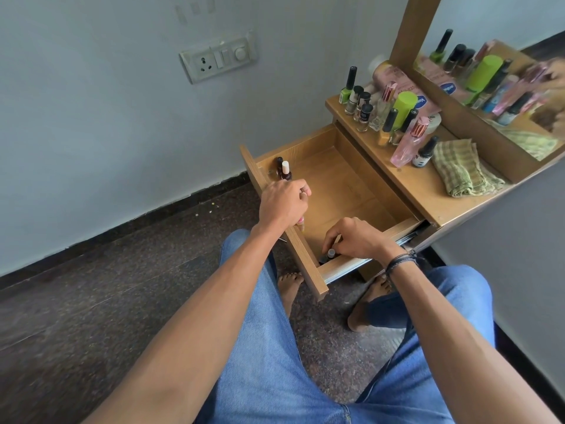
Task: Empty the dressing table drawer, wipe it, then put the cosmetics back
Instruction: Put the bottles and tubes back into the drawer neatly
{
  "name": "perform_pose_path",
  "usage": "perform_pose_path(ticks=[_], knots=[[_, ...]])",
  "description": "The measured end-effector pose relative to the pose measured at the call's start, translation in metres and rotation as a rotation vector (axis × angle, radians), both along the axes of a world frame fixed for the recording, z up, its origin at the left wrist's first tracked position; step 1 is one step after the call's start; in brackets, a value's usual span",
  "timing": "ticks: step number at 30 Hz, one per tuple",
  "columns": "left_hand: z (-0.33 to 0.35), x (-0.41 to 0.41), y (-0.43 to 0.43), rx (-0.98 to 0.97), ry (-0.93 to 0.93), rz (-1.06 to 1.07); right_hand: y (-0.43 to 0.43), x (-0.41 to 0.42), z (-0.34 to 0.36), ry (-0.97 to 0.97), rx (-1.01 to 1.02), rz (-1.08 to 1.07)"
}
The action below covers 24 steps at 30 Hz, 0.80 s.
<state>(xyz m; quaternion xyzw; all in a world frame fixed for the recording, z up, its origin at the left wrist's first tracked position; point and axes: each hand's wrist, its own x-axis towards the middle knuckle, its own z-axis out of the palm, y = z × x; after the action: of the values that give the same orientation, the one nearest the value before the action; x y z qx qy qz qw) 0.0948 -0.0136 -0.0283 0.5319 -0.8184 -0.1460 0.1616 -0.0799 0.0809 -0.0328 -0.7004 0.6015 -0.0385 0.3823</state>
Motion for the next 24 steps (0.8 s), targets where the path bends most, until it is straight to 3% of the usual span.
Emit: perform_pose_path(ticks=[14,19,24], knots=[[0.006,0.000,0.002,-0.015,0.002,-0.007,-0.001,0.001,0.000,-0.018,-0.019,-0.017],[0.007,0.000,0.002,-0.015,0.005,-0.027,0.010,-0.005,0.002,-0.296,-0.203,-0.342],[0.008,-0.008,0.001,0.070,0.084,-0.084,0.026,-0.039,0.032,-0.352,-0.657,-0.763]])
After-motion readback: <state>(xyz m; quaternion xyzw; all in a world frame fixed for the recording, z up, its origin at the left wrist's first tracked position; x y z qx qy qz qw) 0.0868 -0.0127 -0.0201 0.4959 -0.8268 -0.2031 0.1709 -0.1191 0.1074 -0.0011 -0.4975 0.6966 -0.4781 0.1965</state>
